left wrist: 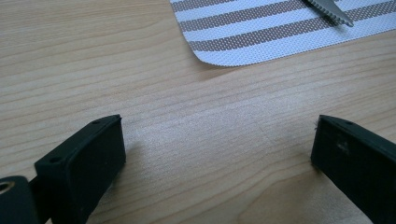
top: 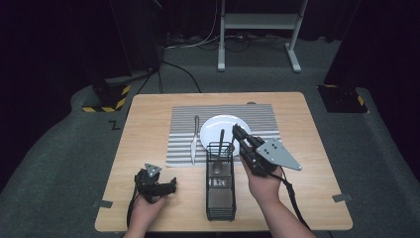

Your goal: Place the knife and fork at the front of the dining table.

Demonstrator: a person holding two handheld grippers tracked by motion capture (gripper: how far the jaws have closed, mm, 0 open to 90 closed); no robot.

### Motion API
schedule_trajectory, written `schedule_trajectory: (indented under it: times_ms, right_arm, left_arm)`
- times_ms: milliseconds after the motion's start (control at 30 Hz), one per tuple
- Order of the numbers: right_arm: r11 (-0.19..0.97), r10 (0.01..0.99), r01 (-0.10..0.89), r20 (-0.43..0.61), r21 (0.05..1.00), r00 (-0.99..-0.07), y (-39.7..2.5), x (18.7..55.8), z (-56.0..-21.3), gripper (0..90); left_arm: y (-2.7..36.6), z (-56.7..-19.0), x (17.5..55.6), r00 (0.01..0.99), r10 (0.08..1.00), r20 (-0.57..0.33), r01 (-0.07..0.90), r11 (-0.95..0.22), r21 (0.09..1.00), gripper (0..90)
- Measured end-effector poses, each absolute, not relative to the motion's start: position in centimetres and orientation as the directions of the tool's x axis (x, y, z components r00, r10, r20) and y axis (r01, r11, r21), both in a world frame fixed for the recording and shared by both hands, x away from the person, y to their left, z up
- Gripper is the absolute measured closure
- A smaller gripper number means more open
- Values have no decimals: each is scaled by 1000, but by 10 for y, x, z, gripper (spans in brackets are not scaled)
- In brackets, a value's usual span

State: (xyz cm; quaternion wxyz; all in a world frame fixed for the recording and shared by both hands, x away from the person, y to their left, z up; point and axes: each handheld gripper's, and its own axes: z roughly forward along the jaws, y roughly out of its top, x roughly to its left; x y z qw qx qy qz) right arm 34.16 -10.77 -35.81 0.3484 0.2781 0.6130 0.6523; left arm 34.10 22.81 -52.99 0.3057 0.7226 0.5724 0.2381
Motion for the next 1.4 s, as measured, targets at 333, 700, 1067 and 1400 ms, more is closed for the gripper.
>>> schedule_trajectory:
  times_ms: [333, 700, 1067, 1400]
  right_arm:
    - [-62, 812, -170, -49, 983, -582, -126, 331, -335, 865]
    - [-8, 860, -138, -63, 990, -507, -154, 348, -349, 866]
    - [33, 887, -25, -40, 999, -460, -174, 370, -387, 866]
    - [58, 895, 42, -33, 997, -444, -180, 385, -409, 866]
  left_arm:
    - [228, -530, 341, 232, 973, -5, 681, -158, 715, 31]
    - [228, -530, 341, 231, 973, -5, 681, -158, 715, 31]
    - [228, -530, 341, 231, 973, -5, 681, -157, 715, 32]
    - [228, -530, 341, 231, 973, -5, 681, -158, 715, 31]
